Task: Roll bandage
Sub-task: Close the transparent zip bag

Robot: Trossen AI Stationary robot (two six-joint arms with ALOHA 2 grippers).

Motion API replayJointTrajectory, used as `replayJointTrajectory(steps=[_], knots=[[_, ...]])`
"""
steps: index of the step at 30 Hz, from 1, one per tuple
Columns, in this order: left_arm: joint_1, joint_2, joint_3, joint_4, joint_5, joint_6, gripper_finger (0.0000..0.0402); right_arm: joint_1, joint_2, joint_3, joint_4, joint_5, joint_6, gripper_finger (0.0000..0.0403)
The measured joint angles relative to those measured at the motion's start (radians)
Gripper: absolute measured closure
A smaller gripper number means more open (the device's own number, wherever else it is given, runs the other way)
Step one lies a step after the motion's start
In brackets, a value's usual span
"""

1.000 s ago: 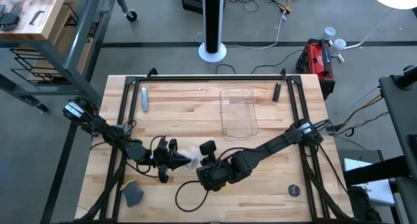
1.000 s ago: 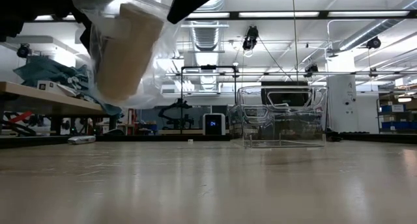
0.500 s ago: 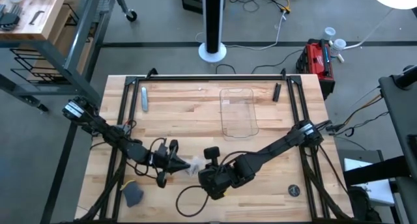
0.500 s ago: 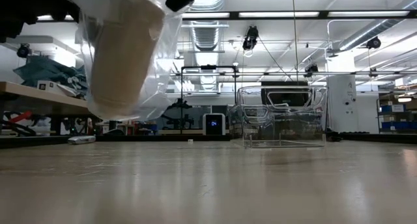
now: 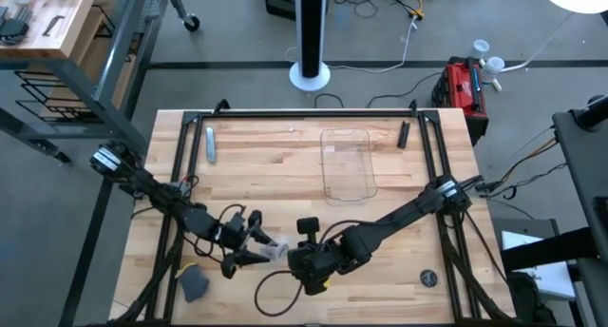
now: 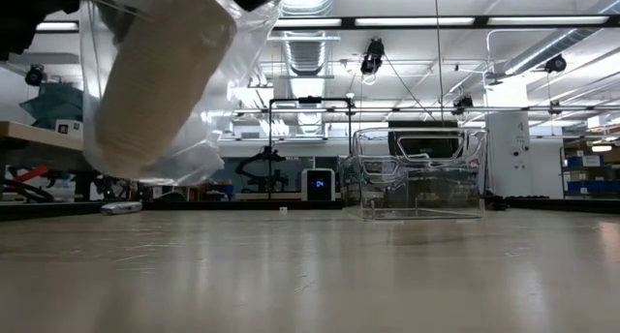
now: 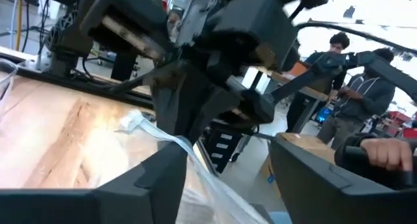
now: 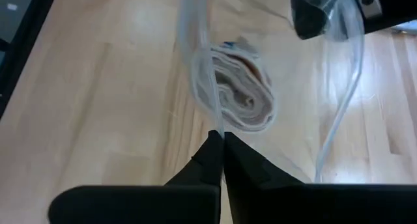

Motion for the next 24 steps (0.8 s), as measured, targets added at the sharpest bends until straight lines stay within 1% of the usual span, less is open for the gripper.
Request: replayJointTrajectory(steps=[3,7,9,14,16,20,24], knots=[[0.001,-0.016,0.000,0.001,0.000,0.001,0.0176,0.001,0.000,0.000,0.003,-0.001,0.016,0.0403],[0.000,-0.049,0.003,-0.016,-0.001,0.002,0.0183,0.001,0.000,-0.003,0.004,-0.002,0.044,0.0403],[0.000,-0.070,0.003,-0.083,-0.003,-0.010,0.0190,0.002,0.000,-0.004,0.003,-0.003,0.059,0.0403],[0.000,-0.120,0.003,-0.340,-0.078,-0.104,0.0210,0.008,0.000,-0.005,0.002,-0.003,0.076,0.0403],[0.000,-0.133,0.003,-0.392,-0.080,-0.127,0.0216,0.010,0.000,-0.005,0.002,-0.003,0.079,0.0403],[-0.005,-0.154,0.003,-0.407,-0.079,-0.115,0.0227,0.010,0.000,-0.005,-0.009,0.002,0.094,0.0403],[-0.012,-0.170,0.003,-0.408,-0.079,-0.098,0.0235,0.010,0.000,-0.005,-0.012,0.025,0.146,0.0403]])
